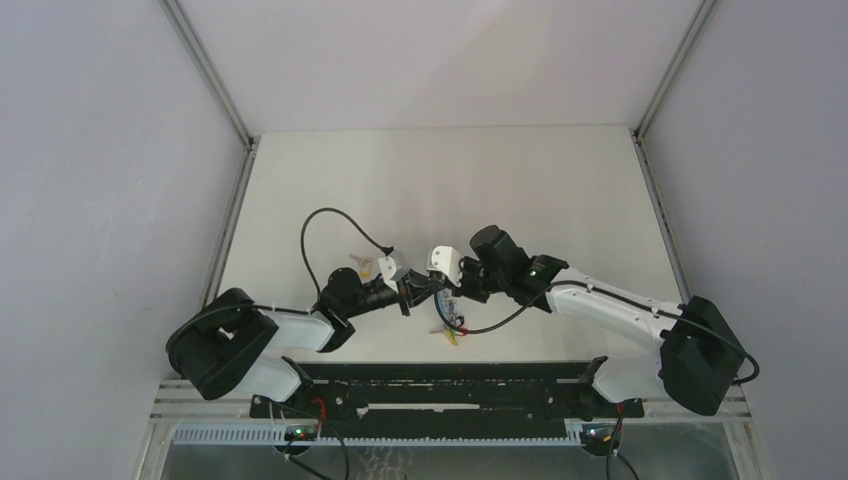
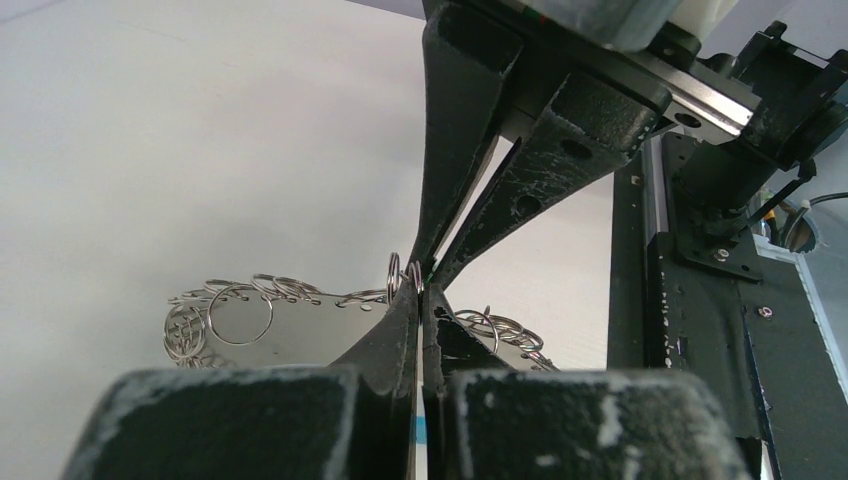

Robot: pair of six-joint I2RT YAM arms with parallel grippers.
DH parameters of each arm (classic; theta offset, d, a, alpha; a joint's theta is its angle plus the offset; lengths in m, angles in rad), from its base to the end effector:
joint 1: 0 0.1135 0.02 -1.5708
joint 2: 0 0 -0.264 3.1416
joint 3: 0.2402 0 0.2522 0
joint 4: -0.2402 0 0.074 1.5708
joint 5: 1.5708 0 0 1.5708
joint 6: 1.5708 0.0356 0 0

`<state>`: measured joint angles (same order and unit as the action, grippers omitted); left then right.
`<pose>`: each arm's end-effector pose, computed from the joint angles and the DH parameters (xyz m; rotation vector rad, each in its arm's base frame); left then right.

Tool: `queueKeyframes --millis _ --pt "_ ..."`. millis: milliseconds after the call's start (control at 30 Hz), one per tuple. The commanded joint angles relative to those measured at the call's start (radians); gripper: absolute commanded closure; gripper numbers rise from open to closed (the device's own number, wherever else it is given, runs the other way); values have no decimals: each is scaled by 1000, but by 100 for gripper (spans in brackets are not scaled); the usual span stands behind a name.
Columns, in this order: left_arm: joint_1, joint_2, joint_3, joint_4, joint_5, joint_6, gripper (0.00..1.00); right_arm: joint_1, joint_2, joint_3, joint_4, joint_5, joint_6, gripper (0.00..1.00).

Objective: Put the keys on the keyring

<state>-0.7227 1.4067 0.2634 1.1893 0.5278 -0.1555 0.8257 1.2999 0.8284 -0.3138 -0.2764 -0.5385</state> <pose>0.1664 -0.1706 0.1807 0.8683 1.3871 -1.0861 0.1769 0.2061 0.2335 -1.5949 1.7480 0.4652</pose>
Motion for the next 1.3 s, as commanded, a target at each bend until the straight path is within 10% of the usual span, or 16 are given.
queueKeyframes --millis 0,767,967,1267 --pt "-1 -7 7 143 12 -5 100 -8 9 52 -47 -38 20 100" --pt "-4 -41 -8 120 -9 27 100 -45 -46 61 -64 -80 48 100" --pt "-3 -66 13 13 12 86 100 -91 -203 -32 -14 -141 38 77" --pt "-1 -130 42 -163 106 190 100 -213 -240 -65 66 -359 39 71"
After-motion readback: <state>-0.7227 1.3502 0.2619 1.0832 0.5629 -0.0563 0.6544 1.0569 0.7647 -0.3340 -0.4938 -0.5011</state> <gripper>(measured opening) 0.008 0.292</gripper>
